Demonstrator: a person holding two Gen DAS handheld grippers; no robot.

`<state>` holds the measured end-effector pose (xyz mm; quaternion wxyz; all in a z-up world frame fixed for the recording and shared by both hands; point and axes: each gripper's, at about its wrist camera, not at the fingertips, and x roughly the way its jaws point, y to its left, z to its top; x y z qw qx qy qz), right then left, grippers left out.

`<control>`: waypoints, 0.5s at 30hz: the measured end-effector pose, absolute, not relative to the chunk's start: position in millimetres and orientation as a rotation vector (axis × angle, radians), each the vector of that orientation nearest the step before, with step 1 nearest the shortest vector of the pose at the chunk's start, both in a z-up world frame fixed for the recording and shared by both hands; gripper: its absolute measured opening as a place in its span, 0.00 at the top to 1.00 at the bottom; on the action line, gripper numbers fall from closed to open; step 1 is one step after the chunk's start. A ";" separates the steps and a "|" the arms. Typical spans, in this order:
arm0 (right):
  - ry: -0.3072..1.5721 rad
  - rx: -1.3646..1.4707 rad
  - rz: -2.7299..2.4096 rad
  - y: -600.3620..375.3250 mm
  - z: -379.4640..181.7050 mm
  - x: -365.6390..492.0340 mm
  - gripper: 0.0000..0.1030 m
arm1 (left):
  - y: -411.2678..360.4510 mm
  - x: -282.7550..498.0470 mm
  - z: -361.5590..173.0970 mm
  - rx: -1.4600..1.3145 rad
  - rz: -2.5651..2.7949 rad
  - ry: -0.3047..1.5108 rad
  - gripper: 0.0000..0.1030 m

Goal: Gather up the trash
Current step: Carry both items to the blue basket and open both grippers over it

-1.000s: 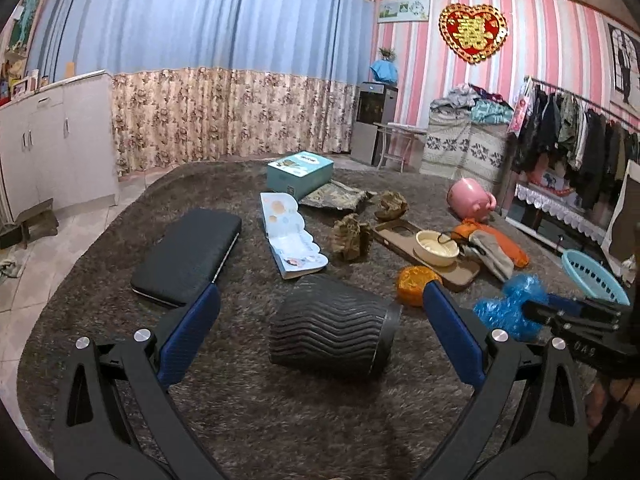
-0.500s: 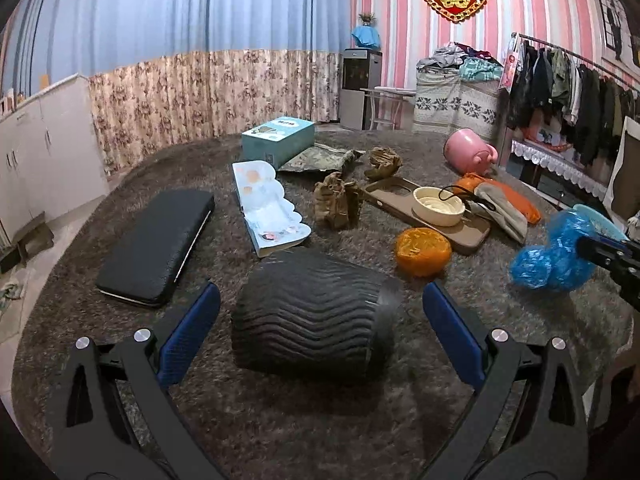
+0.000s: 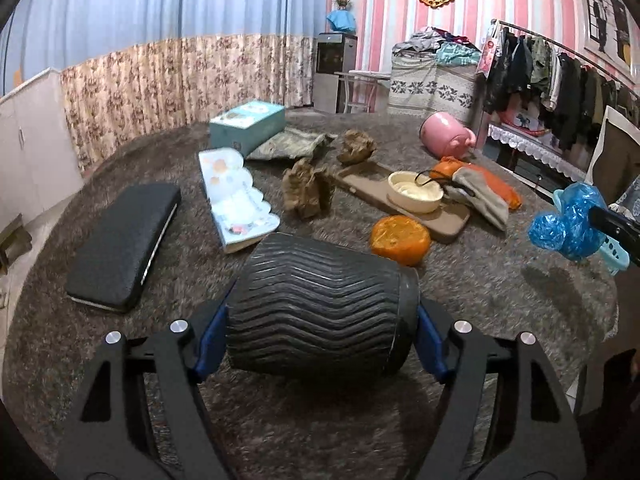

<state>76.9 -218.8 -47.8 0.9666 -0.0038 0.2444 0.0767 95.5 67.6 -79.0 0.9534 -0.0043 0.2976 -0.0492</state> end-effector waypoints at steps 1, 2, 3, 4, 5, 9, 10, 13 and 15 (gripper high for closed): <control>0.489 -0.004 0.150 -222.2 -46.5 74.9 0.86 | 66.3 94.7 -75.7 -0.006 -0.101 0.599 0.28; 0.485 0.000 0.144 -225.7 -44.7 73.1 0.86 | 63.1 93.8 -69.9 -0.004 -0.102 0.584 0.28; 0.476 0.005 0.132 -231.5 -42.0 69.2 0.86 | 60.3 92.9 -65.0 -0.003 -0.104 0.573 0.28; 0.472 0.008 0.125 -235.0 -40.6 67.3 0.86 | 57.0 92.5 -59.8 -0.001 -0.106 0.561 0.28; 0.466 0.012 0.115 -239.7 -38.4 64.6 0.86 | 53.1 91.9 -54.0 0.002 -0.106 0.547 0.28; 0.437 0.010 0.054 -262.8 -27.7 54.6 0.86 | 29.4 92.7 -28.0 0.009 -0.111 0.480 0.28; 0.434 0.007 0.039 -269.0 -24.9 53.0 0.86 | 23.3 93.5 -23.1 0.009 -0.116 0.470 0.28; 0.426 0.038 -0.008 -298.6 -15.7 50.2 0.86 | -3.4 98.6 -4.5 0.016 -0.153 0.428 0.28; 0.422 0.083 -0.023 -317.8 -9.1 51.0 0.86 | -25.8 103.2 7.9 0.031 -0.179 0.401 0.28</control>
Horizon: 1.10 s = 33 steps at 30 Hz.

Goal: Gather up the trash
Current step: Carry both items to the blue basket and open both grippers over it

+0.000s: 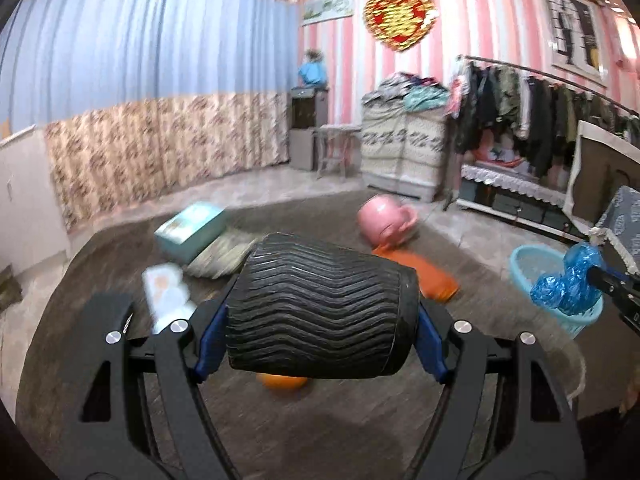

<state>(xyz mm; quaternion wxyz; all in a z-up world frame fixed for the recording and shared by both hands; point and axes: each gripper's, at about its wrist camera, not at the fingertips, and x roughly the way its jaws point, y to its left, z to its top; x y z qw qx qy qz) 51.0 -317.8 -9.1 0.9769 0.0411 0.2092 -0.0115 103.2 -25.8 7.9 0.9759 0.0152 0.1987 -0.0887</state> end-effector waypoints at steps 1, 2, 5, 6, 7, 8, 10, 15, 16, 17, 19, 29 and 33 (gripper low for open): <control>0.421 0.107 -0.030 -329.1 -4.4 52.4 0.86 | -36.4 105.0 13.5 0.035 -0.192 0.389 0.28; 0.419 0.121 -0.039 -338.2 -0.2 53.5 0.86 | -48.0 108.3 20.2 0.035 -0.212 0.378 0.28; 0.395 0.146 -0.084 -368.4 18.1 60.8 0.86 | -75.4 117.8 36.9 0.018 -0.253 0.357 0.28; 0.391 0.155 -0.091 -375.8 20.7 61.8 0.86 | -85.8 121.5 43.3 0.012 -0.268 0.349 0.28; 0.388 0.161 -0.098 -382.3 24.2 63.9 0.86 | -96.2 123.7 49.1 0.014 -0.277 0.339 0.28; 0.390 0.161 -0.107 -387.7 27.0 66.0 0.86 | -101.9 124.8 52.4 0.016 -0.279 0.331 0.28; 0.399 0.161 -0.136 -401.6 30.5 71.2 0.86 | -122.6 129.1 62.1 0.023 -0.299 0.316 0.28; 0.407 0.202 -0.200 -428.7 14.4 71.0 0.86 | -171.3 140.6 67.5 0.043 -0.363 0.322 0.28; 0.413 0.214 -0.228 -434.8 4.2 70.4 0.86 | -180.0 140.2 66.3 0.045 -0.377 0.324 0.28; 0.417 0.222 -0.242 -438.7 -1.5 68.6 0.86 | -187.9 141.7 64.0 0.049 -0.389 0.328 0.28; 0.436 0.225 -0.288 -446.8 -14.4 69.8 0.86 | -212.1 148.7 55.5 0.059 -0.419 0.349 0.28; 0.448 0.294 -0.387 -501.3 -39.2 64.8 0.86 | -327.8 178.8 -1.2 0.125 -0.580 0.465 0.28; 0.472 0.325 -0.417 -514.7 -52.8 73.7 0.87 | -358.4 192.1 -33.8 0.167 -0.604 0.513 0.28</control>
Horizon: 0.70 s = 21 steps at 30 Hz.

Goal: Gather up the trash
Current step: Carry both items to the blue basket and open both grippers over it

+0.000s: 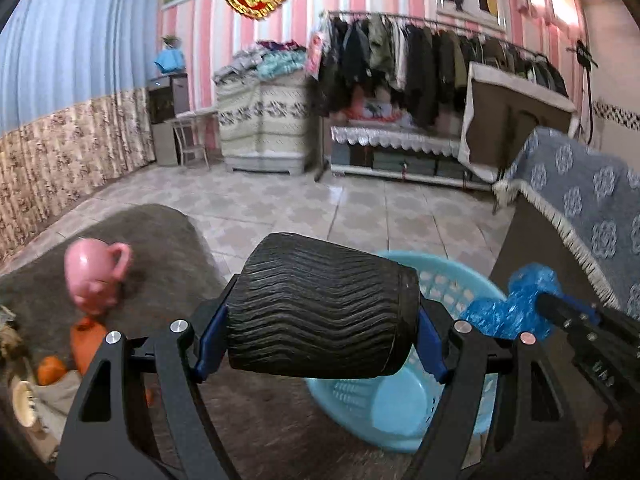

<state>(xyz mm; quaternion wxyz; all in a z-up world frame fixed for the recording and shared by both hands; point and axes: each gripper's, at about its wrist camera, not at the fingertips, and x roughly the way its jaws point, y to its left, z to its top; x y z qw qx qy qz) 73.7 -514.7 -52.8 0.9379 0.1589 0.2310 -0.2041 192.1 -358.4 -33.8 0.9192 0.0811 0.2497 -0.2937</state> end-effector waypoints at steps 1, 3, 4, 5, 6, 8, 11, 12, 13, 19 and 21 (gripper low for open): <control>0.472 0.331 -0.421 -516.4 -53.6 74.0 0.87 | -365.2 197.0 -39.3 0.172 -0.607 0.525 0.28; 0.471 0.344 -0.431 -520.9 -54.2 72.9 0.87 | -377.5 207.3 -49.0 0.180 -0.619 0.552 0.28; 0.472 0.347 -0.435 -522.2 -55.2 73.4 0.87 | -385.8 211.1 -54.6 0.189 -0.621 0.561 0.28; 0.475 0.347 -0.437 -521.1 -55.2 74.6 0.87 | -390.8 213.6 -58.0 0.200 -0.621 0.564 0.28; 0.479 0.345 -0.438 -517.0 -55.6 75.4 0.87 | -391.2 213.1 -60.1 0.204 -0.621 0.566 0.28; 0.487 0.338 -0.433 -513.3 -56.6 78.1 0.87 | -396.8 216.3 -63.0 0.201 -0.622 0.573 0.28; 0.490 0.338 -0.431 -511.0 -56.3 79.1 0.87 | -395.9 217.9 -63.6 0.191 -0.630 0.583 0.21; 0.489 0.341 -0.430 -510.5 -56.3 79.2 0.87 | -393.3 218.4 -62.8 0.192 -0.621 0.579 0.10; 0.489 0.343 -0.428 -510.7 -56.6 79.2 0.87 | -390.7 217.9 -61.8 0.189 -0.613 0.568 0.08; 0.494 0.347 -0.415 -512.3 -60.4 85.0 0.87 | -374.7 218.6 -42.2 0.191 -0.536 0.506 0.07; 0.501 0.348 -0.408 -509.3 -62.9 88.9 0.86 | -362.9 218.1 -34.2 0.177 -0.500 0.476 0.05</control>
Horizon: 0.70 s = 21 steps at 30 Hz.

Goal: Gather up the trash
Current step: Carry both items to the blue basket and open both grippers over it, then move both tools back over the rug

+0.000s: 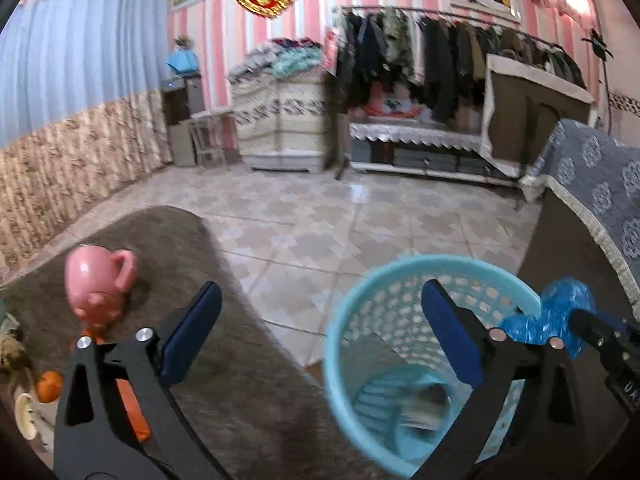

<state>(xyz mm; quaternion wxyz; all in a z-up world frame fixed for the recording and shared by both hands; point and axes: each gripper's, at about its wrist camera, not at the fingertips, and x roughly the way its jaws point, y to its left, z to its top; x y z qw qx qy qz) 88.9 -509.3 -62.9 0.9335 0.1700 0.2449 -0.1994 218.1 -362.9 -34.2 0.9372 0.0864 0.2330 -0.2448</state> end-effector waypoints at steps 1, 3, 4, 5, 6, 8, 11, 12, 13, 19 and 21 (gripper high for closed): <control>0.502 0.348 -0.405 -508.5 -63.9 89.7 0.86 | -359.0 217.8 -32.2 0.172 -0.489 0.469 0.05; 0.508 0.346 -0.396 -505.4 -66.5 93.3 0.86 | -347.2 217.8 -28.0 0.157 -0.454 0.458 0.05; 0.510 0.345 -0.392 -504.5 -67.4 94.7 0.86 | -342.4 218.6 -27.1 0.148 -0.445 0.460 0.05; 0.510 0.347 -0.387 -503.6 -68.2 96.4 0.86 | -337.9 218.9 -26.9 0.142 -0.440 0.463 0.05; 0.510 0.348 -0.379 -501.3 -69.2 98.7 0.86 | -330.9 220.5 -26.8 0.131 -0.433 0.470 0.05; 0.513 0.334 -0.377 -496.9 -69.8 103.6 0.86 | -322.3 221.5 -27.3 0.117 -0.423 0.478 0.05; 0.514 0.327 -0.372 -491.9 -71.1 108.4 0.85 | -310.0 219.6 -27.8 0.105 -0.402 0.473 0.05; 0.518 0.321 -0.372 -490.7 -72.3 110.2 0.80 | -305.3 218.8 -27.7 0.101 -0.395 0.471 0.05; 0.523 0.314 -0.374 -488.8 -73.1 111.6 0.74 | -301.9 218.3 -26.7 0.098 -0.390 0.469 0.05; 0.496 0.290 -0.397 -480.1 -65.6 111.9 0.29 | -290.1 209.6 -17.7 0.083 -0.367 0.451 0.05; 0.490 0.283 -0.409 -477.3 -63.3 111.6 0.20 | -285.3 204.9 -13.5 0.088 -0.354 0.435 0.05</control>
